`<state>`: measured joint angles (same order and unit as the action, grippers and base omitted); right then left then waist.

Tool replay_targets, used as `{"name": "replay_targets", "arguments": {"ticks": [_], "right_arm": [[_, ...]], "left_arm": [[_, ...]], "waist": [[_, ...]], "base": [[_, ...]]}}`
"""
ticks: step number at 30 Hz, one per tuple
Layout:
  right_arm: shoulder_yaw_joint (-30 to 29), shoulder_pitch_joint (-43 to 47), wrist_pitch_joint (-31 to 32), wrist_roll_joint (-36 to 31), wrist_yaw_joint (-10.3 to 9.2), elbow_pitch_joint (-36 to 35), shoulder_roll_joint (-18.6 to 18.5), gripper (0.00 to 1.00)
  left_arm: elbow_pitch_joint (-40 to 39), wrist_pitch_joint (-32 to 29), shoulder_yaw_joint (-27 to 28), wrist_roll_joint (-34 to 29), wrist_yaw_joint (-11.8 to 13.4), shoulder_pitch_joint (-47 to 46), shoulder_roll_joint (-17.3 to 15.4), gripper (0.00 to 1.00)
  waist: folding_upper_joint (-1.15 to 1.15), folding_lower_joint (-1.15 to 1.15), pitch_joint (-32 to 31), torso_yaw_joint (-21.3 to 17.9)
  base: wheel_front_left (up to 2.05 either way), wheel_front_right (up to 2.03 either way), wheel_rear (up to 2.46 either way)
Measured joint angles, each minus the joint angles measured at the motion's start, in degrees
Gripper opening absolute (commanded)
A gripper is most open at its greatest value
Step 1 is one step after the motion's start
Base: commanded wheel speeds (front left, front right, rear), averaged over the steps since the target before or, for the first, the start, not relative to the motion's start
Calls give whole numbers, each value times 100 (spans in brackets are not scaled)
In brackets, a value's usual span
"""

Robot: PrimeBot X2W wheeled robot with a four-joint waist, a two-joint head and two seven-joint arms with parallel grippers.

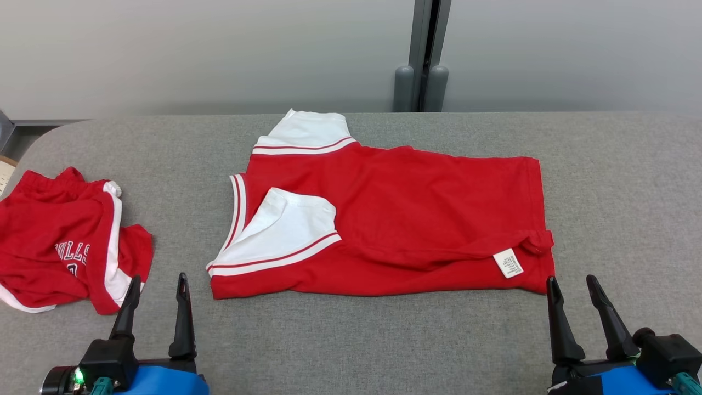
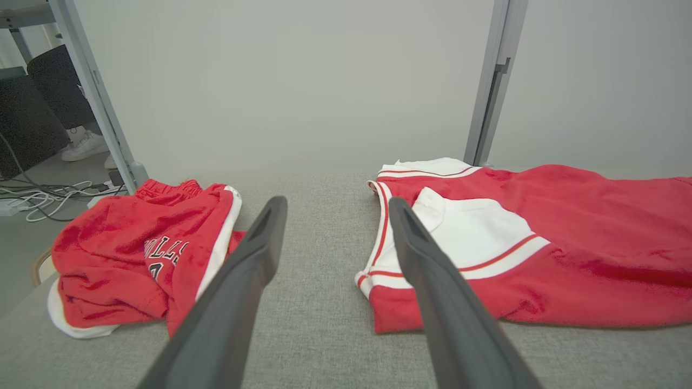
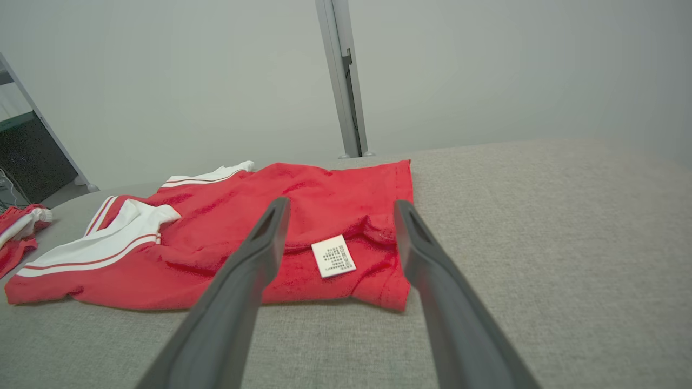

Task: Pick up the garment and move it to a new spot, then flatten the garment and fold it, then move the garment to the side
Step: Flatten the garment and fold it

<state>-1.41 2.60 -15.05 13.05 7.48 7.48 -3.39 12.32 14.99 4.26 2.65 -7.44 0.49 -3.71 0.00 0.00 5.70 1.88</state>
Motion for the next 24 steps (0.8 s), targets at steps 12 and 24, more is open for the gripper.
{"name": "replay_targets", "arguments": {"ticks": [12,24], "right_arm": [[-140,-1297,8,-400,0,1645,-118,100],[-104,-2192,1,-432,0,3195,-73,100]], "left_arm": [[1223,0,-739,245,0,-1073,-313,100],[2933,3,-1334,810,0,-1814,-533,100]], "waist": [[0,1,404,-118],[0,1,831,-201]], "base": [[0,0,0],[0,0,0]]}}
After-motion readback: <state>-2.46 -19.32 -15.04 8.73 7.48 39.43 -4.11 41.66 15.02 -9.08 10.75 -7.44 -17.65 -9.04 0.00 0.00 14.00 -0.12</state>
